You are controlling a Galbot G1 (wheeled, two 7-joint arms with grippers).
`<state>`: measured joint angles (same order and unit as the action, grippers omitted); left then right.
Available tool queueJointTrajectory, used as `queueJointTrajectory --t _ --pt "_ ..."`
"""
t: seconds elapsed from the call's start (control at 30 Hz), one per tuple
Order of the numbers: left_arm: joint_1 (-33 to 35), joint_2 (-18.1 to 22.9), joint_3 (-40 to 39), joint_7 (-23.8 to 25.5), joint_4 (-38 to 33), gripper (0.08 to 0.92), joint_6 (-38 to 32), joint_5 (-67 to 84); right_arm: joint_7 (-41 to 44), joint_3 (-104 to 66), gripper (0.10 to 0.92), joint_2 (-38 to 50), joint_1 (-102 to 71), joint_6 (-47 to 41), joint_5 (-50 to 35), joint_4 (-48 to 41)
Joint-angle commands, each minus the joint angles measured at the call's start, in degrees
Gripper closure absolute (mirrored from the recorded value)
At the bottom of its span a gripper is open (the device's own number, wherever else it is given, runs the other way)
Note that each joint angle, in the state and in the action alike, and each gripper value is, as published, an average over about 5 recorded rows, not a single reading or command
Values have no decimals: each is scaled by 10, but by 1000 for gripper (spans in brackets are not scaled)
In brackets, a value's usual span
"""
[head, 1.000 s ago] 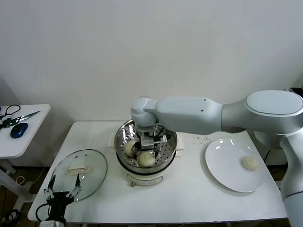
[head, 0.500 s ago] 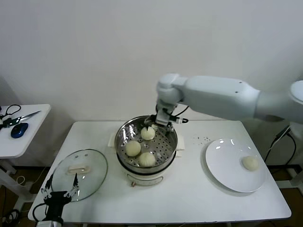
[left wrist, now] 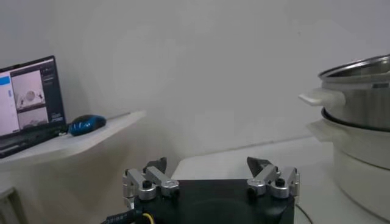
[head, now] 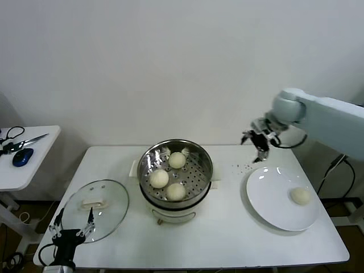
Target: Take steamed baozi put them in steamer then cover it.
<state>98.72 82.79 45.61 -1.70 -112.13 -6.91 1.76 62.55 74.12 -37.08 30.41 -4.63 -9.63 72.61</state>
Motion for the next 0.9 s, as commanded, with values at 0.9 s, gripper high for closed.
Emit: queueJointTrajectory --t 0.9 --pt "5 22 1 -3 -8 177 10 -38 38 -375 203 -1 -374 104 236 -263"
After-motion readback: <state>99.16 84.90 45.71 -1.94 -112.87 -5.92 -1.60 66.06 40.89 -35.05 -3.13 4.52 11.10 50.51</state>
